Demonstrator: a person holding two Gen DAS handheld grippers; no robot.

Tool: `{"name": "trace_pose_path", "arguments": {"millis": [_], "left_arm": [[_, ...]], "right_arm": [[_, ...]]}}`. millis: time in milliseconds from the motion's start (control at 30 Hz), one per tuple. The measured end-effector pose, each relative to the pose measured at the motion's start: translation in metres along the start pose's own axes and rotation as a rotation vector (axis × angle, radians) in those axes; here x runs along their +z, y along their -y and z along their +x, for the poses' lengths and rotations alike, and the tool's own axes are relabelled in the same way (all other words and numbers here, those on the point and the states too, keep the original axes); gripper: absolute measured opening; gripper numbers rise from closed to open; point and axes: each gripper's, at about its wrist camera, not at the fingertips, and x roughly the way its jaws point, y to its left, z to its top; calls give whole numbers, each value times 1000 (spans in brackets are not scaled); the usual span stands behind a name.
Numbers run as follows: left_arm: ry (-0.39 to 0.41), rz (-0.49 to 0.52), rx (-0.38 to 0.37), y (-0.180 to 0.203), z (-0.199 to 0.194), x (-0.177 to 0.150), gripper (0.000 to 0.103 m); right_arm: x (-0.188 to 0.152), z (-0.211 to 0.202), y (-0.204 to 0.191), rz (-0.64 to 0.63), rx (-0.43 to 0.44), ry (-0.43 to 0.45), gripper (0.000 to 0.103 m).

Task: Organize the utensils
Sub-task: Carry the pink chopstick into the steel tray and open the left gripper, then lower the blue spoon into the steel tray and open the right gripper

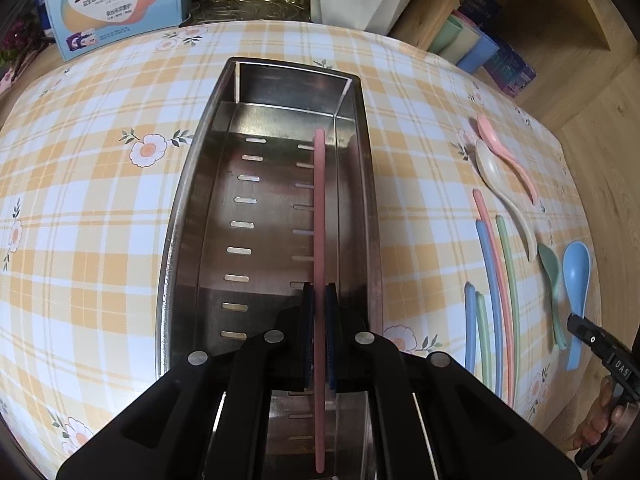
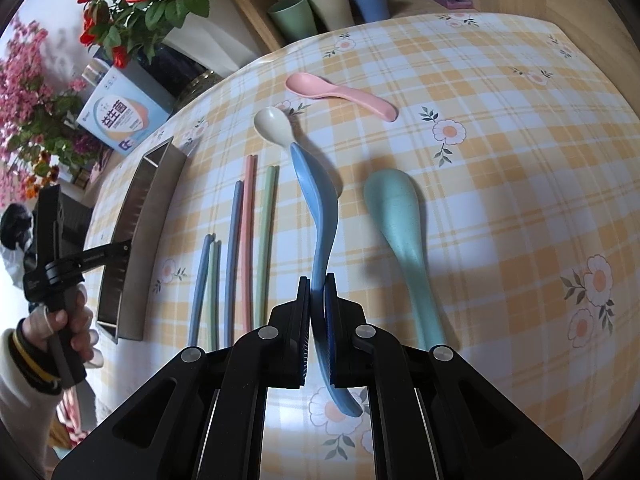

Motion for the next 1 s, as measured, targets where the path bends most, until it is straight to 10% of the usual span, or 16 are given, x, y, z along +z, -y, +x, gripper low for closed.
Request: {"name": "trace_pose_path", "arguments": {"millis": [300, 633, 1000], "left_arm": [[84, 32, -20, -1, -43, -3, 35], [223, 104, 120, -32, -100, -24, 94], [286, 62, 143, -80, -117, -59, 97]], "right_arm": [[4, 4, -17, 2, -3, -25, 7], [29, 23, -102, -111, 18, -60, 7], [65, 82, -223, -153, 48, -151, 7]]}}
